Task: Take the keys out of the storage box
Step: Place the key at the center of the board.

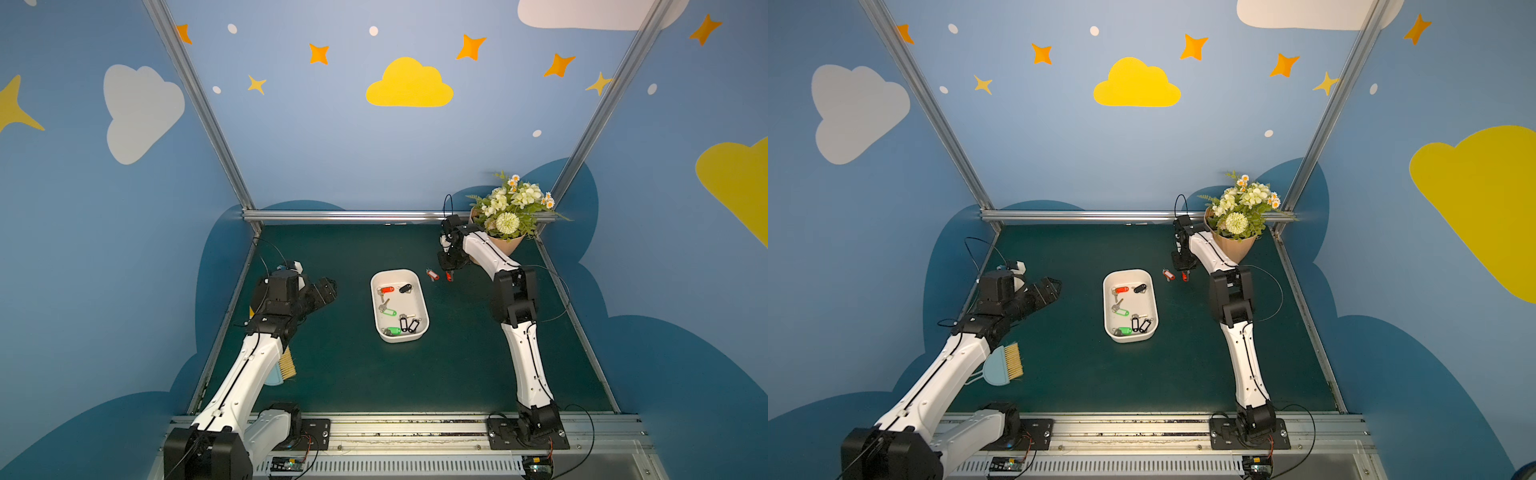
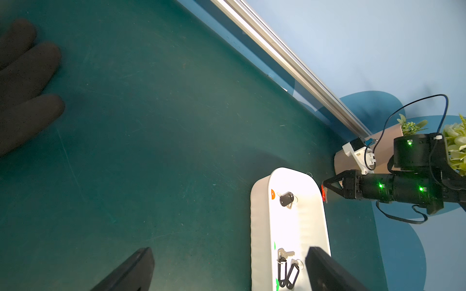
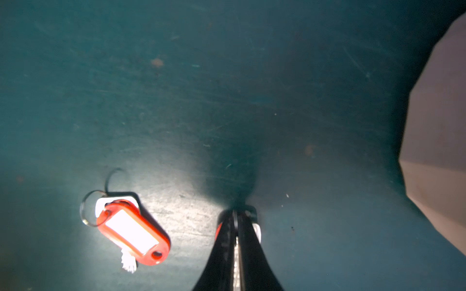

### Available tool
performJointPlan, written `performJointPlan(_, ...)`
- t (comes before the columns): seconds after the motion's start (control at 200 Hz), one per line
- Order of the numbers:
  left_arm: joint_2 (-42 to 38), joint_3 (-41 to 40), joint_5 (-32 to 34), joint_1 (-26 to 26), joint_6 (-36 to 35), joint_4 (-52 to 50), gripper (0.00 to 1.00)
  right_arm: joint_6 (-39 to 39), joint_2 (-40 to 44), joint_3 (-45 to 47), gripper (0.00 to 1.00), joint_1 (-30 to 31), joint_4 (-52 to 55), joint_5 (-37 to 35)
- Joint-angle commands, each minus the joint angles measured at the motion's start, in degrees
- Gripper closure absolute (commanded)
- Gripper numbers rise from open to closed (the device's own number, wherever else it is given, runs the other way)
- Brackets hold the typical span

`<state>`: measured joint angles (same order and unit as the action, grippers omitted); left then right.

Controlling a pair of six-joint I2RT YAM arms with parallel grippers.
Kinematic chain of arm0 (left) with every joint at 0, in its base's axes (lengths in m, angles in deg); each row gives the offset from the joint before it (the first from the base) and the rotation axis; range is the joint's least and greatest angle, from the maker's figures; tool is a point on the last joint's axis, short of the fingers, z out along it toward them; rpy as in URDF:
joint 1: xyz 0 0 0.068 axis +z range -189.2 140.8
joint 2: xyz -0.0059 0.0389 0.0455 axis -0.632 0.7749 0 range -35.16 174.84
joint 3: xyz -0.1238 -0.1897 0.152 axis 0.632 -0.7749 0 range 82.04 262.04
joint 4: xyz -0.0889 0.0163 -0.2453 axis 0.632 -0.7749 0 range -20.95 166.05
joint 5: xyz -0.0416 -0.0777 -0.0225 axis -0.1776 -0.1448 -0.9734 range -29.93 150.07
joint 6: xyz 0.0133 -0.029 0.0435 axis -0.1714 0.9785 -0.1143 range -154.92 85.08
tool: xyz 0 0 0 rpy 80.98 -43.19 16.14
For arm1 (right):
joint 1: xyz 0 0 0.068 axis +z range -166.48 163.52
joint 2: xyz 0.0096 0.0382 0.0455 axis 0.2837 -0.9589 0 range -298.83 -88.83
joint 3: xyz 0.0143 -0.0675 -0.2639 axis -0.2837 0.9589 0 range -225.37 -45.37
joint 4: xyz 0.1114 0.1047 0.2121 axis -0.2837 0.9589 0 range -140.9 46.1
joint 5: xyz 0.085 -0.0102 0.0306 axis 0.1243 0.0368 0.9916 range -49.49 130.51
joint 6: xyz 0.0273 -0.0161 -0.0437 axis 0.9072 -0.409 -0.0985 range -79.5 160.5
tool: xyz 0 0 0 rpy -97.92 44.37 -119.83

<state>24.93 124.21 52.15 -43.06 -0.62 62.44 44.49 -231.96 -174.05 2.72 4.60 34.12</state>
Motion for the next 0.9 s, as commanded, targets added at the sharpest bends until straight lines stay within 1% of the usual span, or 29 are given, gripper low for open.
performJointPlan(0.0, 0.2, 2.0, -0.6, 0.2, -0.5, -0.1, 0.0, -0.2, -0.4, -0.3, 0.81, -0.2, -0.2, -0.1)
performJointPlan(0.145, 0.2, 2.0, -0.6, 0.3, -0.7, -0.3, 0.0, -0.4, 2.1, -0.2, 0.68, -0.2, 0.3, -0.5)
performJointPlan(0.27, 1.2, 2.2, -1.4, 0.2, -0.4, 0.0, 0.0, -0.7, 6.0, 0.7, 0.6, -0.2, 0.7, 0.2)
performJointPlan(0.456, 4.8, 4.5, -5.1, 0.2, 1.2, -0.4, 0.0, -1.0, 12.8, 3.0, 0.52, 0.3, 0.6, 2.1)
performJointPlan(0.471, 5.1, 4.6, -6.8, 0.3, 1.3, -0.5, 0.0, -1.0, 13.4, 3.2, 0.51, 0.4, 0.6, 2.2)
performJointPlan(0.541, 6.3, 5.2, -8.4, 0.2, 1.8, -1.0, 0.0, -0.8, 16.0, 4.4, 0.48, 0.6, 0.4, 3.3)
performJointPlan(0.676, 8.0, 5.5, -11.7, 0.3, 2.6, -1.1, 0.0, 0.1, 21.5, 7.7, 0.43, 0.9, -1.5, 6.2)
performJointPlan(0.786, 9.3, 5.9, -14.2, 0.3, 2.6, -1.2, 0.0, -0.2, 25.5, 10.7, 0.38, 1.4, -3.0, 9.9)
performJointPlan(0.896, 10.8, 6.5, -16.6, 0.2, 2.5, -0.9, 0.01, -0.4, 28.9, 13.8, 0.35, 2.4, -4.7, 11.8)
